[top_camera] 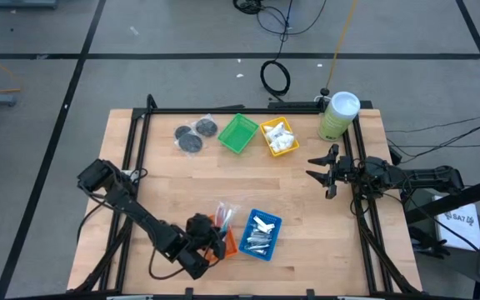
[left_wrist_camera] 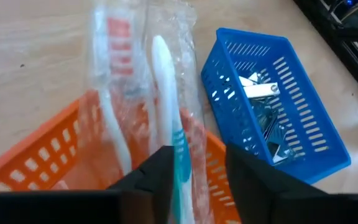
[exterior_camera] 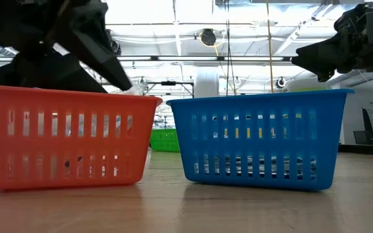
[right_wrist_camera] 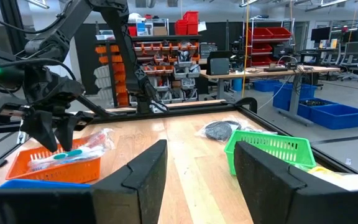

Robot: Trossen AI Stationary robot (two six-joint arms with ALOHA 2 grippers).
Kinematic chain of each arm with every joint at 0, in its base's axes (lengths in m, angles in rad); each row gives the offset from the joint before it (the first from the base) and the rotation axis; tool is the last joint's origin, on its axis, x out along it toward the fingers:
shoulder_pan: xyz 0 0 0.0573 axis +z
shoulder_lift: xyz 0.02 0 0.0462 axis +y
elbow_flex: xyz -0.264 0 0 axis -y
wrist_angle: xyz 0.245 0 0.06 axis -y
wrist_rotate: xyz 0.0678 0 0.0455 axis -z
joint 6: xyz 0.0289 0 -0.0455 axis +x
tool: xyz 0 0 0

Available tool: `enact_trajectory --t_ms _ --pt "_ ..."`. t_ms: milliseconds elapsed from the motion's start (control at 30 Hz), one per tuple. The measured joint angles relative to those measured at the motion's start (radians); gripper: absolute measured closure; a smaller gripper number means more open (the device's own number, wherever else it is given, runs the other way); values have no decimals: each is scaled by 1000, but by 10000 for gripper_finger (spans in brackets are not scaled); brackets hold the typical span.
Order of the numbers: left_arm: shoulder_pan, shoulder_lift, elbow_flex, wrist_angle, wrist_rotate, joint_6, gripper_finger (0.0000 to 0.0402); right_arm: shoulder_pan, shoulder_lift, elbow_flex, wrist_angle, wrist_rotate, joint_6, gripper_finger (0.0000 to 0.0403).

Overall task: Pick & Place Travel size toiletries
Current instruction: Put the green toothbrush into the orange bin, then put the black hairbrush into the green bin

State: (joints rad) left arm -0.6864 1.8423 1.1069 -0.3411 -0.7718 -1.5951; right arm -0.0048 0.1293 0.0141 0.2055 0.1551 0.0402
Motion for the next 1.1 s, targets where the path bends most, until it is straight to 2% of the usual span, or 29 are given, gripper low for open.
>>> enact_trajectory --t_ms 167,300,433,567,667,733,933,1100 --pt "12 -55 0 1 -31 74 207 0 0 0 0 0 0 226" --pt "27 -167 0 15 -125 265 176 0 0 0 0 0 0 226" --pt "76 -294 0 11 -230 454 164 0 0 0 0 0 0 229" --pt "186 -394 0 -29 -299 597 163 0 0 0 0 0 0 227" --pt "318 -426 0 -102 -308 631 163 0 0 0 0 0 0 225" --pt "431 -431 0 -181 -265 598 163 0 0 0 0 0 0 226" --pt "784 -397 -1 -410 -22 480 163 0 0 0 0 0 0 228" --pt "985 -335 -7 -432 200 591 163 0 0 0 0 0 0 225"
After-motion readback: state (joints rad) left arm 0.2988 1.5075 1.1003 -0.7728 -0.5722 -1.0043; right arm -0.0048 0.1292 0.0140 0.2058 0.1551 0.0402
